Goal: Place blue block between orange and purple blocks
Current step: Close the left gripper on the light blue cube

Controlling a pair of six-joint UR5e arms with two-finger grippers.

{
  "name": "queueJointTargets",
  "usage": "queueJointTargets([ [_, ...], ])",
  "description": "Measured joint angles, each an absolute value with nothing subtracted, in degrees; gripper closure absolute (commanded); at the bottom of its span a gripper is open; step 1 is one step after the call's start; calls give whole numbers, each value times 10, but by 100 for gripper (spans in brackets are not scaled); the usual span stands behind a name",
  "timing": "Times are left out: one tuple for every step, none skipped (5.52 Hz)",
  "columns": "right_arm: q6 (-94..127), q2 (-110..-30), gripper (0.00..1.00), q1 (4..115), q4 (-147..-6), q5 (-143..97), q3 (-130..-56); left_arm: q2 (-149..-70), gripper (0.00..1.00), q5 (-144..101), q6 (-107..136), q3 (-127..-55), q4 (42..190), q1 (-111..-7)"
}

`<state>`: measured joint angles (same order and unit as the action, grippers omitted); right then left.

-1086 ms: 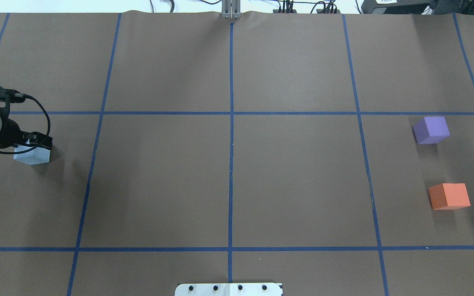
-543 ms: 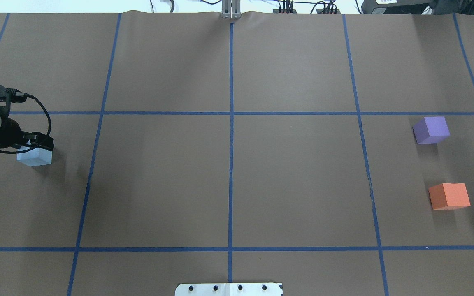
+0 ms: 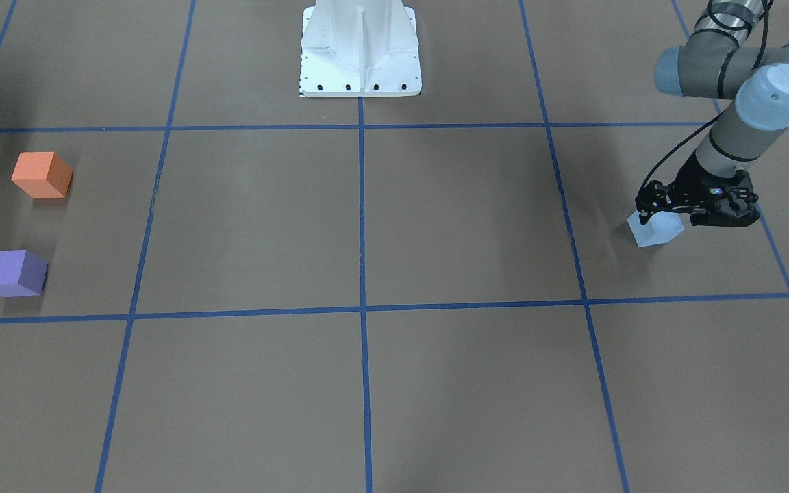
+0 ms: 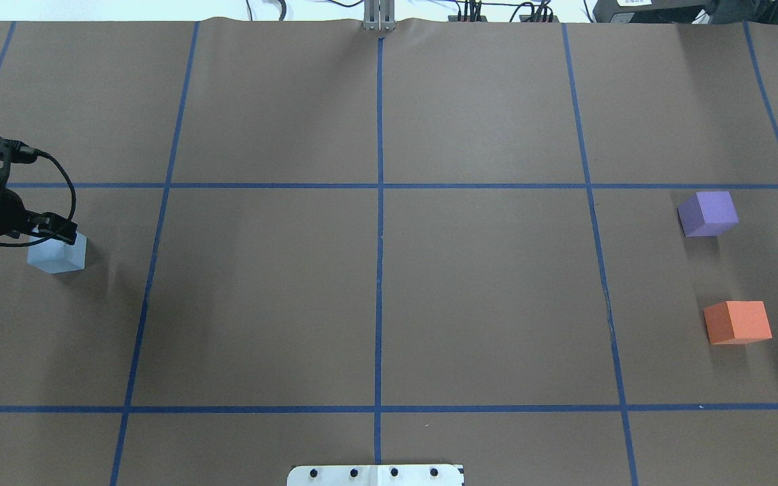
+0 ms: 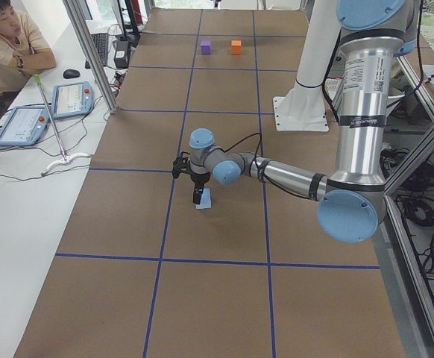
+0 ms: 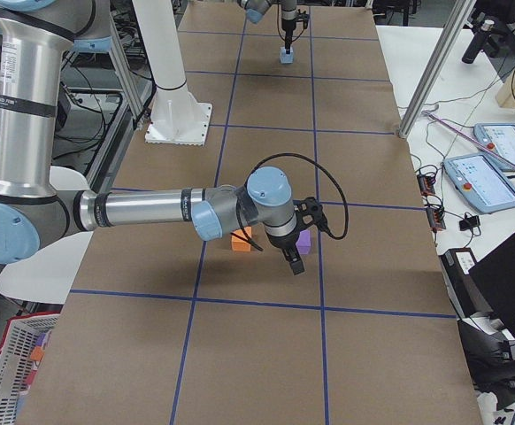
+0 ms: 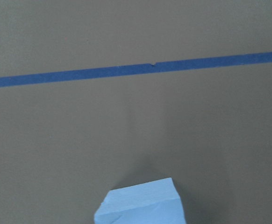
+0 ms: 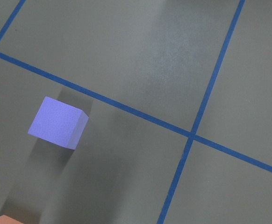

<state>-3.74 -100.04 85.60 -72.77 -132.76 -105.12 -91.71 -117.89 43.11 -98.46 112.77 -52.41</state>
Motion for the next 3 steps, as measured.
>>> queueJointTargets([
  [-38,-1001,0,856,-728,-1328,-1051,-923,0,-1178,443,-980,1126,-521],
  [-38,-1001,0,856,-728,-1328,-1051,-923,0,-1175,448,-976,1126,-518],
  [-38,-1001,0,856,-728,-1327,-1051,-922,0,-1168,450,-968,1127,-512],
])
